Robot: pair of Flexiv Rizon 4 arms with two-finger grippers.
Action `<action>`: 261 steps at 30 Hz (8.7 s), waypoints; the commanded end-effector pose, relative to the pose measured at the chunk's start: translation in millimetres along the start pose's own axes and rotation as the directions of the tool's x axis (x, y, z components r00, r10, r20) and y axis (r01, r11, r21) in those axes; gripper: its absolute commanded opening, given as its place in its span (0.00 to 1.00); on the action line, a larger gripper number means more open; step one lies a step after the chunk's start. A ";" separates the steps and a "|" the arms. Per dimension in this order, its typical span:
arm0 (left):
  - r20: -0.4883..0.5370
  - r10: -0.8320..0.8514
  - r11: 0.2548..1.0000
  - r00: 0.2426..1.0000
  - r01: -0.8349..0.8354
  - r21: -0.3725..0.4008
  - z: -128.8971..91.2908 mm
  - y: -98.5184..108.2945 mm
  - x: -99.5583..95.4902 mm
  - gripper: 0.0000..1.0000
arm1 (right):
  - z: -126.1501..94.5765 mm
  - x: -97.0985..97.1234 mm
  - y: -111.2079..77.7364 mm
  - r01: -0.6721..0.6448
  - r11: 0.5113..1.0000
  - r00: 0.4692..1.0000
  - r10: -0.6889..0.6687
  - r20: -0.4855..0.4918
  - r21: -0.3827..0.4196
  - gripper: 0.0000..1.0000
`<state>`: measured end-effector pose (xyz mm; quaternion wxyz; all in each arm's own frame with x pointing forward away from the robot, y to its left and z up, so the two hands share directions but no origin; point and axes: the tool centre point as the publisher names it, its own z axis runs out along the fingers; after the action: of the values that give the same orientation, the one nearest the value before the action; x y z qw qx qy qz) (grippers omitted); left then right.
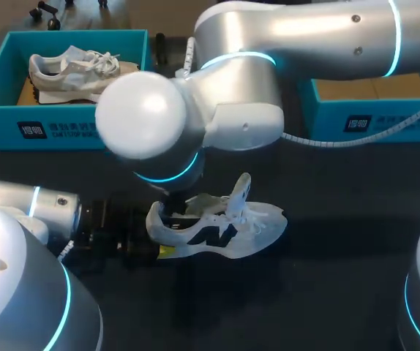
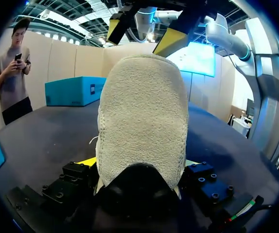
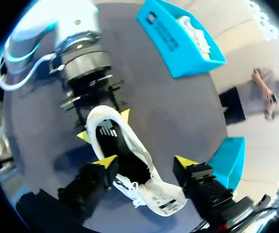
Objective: Take the shoe out of the shoebox, open the shoe tongue, remove and reinsert the insole, then place the shoe into the shoebox
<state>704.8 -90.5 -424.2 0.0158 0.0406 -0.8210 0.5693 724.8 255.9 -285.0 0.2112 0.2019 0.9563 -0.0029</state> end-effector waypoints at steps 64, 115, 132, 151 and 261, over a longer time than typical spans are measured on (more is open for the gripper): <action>0.000 0.000 1.000 1.000 0.000 -0.004 -0.5 -0.7 -0.2 0.00 | 57.4 30.1 -4.6 0.410 0.910 0.839 -0.404 -0.365 -0.064 0.00; 0.000 0.000 1.000 1.000 0.000 -0.004 -0.5 -0.7 -0.2 0.00 | 130.9 65.7 -4.7 0.354 0.929 0.838 -0.367 -0.403 -0.109 0.25; 0.000 0.000 1.000 1.000 0.000 -0.004 -0.5 -0.7 -0.2 0.00 | 93.0 52.1 -26.5 0.285 0.956 0.869 -0.286 -0.404 -0.065 0.00; 0.000 0.000 1.000 1.000 0.000 -0.004 -0.5 -0.7 -0.2 0.00 | 39.3 11.7 -28.7 0.347 0.937 0.882 -0.338 -0.330 -0.031 0.00; 0.000 0.000 1.000 1.000 0.000 -0.004 -0.5 -0.7 -0.2 0.00 | 49.5 7.9 -31.7 0.324 0.942 0.872 -0.334 -0.358 -0.088 0.00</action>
<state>705.2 -90.6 -424.2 0.0155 0.0409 -0.8209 0.5695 726.6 229.2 -344.4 0.0265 0.0312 0.9991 0.0107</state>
